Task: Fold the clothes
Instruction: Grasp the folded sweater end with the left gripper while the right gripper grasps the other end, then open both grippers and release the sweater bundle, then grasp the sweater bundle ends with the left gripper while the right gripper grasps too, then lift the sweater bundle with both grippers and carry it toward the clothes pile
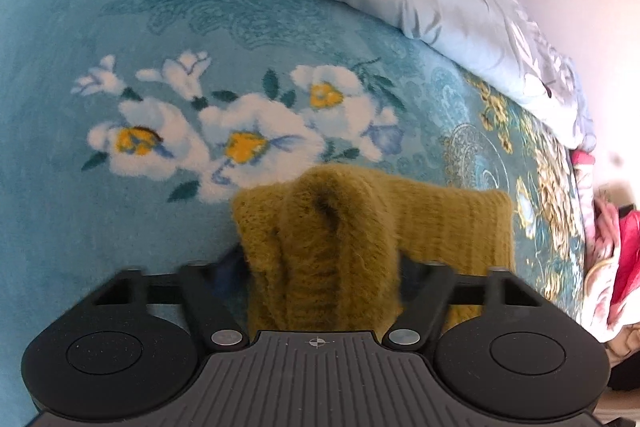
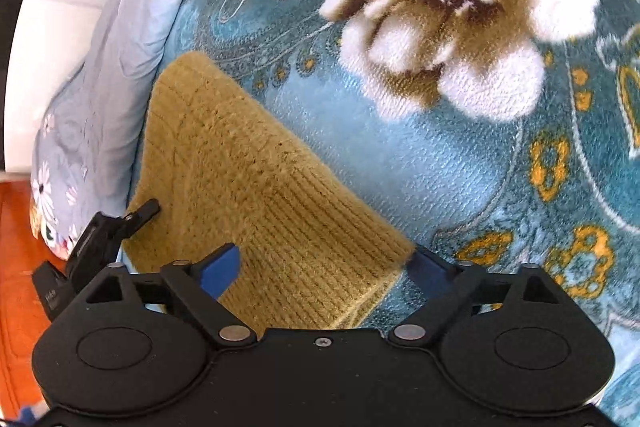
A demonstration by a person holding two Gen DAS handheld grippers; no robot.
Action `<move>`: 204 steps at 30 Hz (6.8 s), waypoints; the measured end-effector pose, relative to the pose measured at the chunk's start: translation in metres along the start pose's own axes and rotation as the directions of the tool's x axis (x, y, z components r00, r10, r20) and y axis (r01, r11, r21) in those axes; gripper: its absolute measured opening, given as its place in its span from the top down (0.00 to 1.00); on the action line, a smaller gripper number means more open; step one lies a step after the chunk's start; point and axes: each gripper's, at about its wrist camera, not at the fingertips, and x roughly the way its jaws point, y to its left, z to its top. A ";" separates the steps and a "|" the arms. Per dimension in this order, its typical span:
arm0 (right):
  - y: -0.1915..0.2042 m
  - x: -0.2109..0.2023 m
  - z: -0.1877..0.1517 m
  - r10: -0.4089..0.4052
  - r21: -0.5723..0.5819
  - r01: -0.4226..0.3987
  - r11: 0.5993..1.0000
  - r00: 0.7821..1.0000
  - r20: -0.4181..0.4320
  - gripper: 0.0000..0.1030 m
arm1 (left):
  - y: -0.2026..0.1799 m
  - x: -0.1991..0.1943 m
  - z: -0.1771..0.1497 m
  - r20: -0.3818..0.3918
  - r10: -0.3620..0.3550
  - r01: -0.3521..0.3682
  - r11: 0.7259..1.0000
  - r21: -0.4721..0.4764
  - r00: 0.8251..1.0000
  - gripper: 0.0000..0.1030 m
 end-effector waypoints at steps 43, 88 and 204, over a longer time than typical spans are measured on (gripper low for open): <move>0.087 0.016 0.232 -0.215 -0.794 -0.207 0.572 0.896 -0.389 0.58 | -0.087 -0.051 -0.193 0.215 0.142 0.008 0.816 -0.578 0.966 0.50; -0.011 0.010 0.195 0.086 -0.396 -0.224 0.891 0.938 -0.337 0.37 | -0.080 0.057 -0.048 -0.250 -0.100 0.105 0.994 0.007 0.963 0.07; 0.476 0.086 -0.381 -0.073 -0.744 -0.501 0.443 0.807 -0.587 0.62 | 0.329 -0.506 -0.157 0.370 0.296 -0.141 0.909 -0.391 0.880 0.61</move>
